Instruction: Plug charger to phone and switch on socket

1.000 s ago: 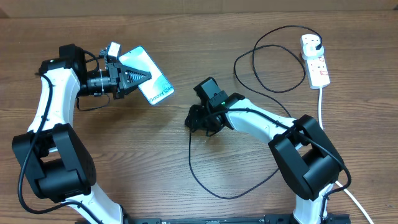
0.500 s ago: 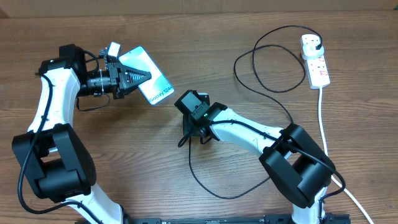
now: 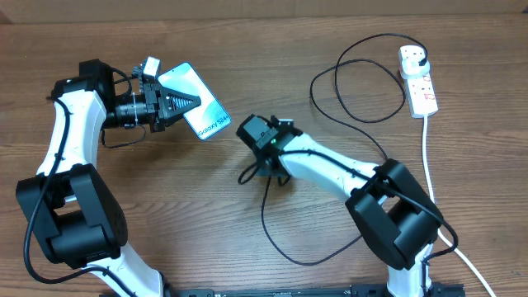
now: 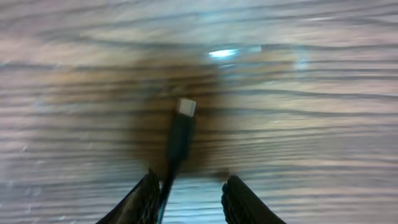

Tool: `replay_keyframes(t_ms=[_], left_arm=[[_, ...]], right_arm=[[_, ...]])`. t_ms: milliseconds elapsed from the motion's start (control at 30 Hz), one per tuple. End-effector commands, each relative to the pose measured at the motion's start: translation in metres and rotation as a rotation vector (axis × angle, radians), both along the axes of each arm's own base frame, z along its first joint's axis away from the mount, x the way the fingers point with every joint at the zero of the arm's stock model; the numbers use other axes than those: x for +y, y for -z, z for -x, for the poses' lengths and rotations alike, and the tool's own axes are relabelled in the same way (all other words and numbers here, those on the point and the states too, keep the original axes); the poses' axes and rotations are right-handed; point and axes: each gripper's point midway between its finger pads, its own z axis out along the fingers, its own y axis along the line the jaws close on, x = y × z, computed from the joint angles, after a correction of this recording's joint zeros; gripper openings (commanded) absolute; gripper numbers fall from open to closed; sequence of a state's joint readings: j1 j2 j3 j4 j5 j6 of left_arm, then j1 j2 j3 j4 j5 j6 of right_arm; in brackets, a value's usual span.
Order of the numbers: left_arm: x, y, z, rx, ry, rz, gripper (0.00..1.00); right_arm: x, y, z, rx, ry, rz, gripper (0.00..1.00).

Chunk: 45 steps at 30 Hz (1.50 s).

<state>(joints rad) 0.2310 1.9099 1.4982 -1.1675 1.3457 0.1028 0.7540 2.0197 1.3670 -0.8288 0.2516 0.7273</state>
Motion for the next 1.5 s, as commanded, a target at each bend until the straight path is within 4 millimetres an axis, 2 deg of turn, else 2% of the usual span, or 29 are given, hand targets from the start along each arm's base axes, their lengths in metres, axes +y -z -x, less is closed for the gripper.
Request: replay_keyframes(t_ms=[0, 167, 300, 467, 700, 833, 933, 1133, 1267, 1400, 1467], left_arm=[[-0.002, -0.010, 0.000, -0.013, 0.000, 0.028, 0.04], [-0.002, -0.010, 0.000, -0.013, 0.000, 0.028, 0.04], [-0.002, -0.010, 0.000, -0.013, 0.001, 0.028, 0.04], [-0.002, -0.010, 0.000, -0.008, 0.000, 0.025, 0.04], [-0.001, -0.006, 0.000, -0.003, 0.000, 0.004, 0.04], [-0.001, -0.006, 0.000, -0.003, 0.000, 0.004, 0.04], [-0.001, -0.006, 0.000, -0.005, 0.000, 0.004, 0.04], [-0.001, -0.006, 0.000, -0.004, 0.000, 0.003, 0.04], [-0.001, -0.006, 0.000, -0.004, 0.000, 0.004, 0.04], [-0.001, -0.006, 0.000, -0.004, 0.000, 0.004, 0.04], [-0.001, -0.006, 0.000, -0.004, 0.000, 0.004, 0.04]], right_arm=[[-0.011, -0.014, -0.017, -0.026, 0.084, 0.009, 0.33], [0.010, -0.010, -0.006, 0.061, 0.107, -0.123, 0.35], [0.018, -0.010, -0.011, 0.046, 0.154, -0.173, 0.35], [0.013, -0.005, -0.017, 0.014, 0.189, -0.148, 0.34], [0.011, 0.019, -0.016, 0.039, 0.194, -0.111, 0.31], [0.003, 0.021, -0.019, 0.014, 0.200, -0.070, 0.29], [0.002, 0.022, -0.018, 0.016, 0.201, -0.065, 0.25], [0.002, 0.022, -0.018, 0.018, 0.201, -0.064, 0.24], [0.002, 0.022, -0.016, 0.027, 0.196, -0.066, 0.18], [0.003, 0.022, -0.016, 0.029, 0.196, -0.068, 0.06], [0.003, 0.022, -0.016, 0.031, 0.195, -0.071, 0.04]])
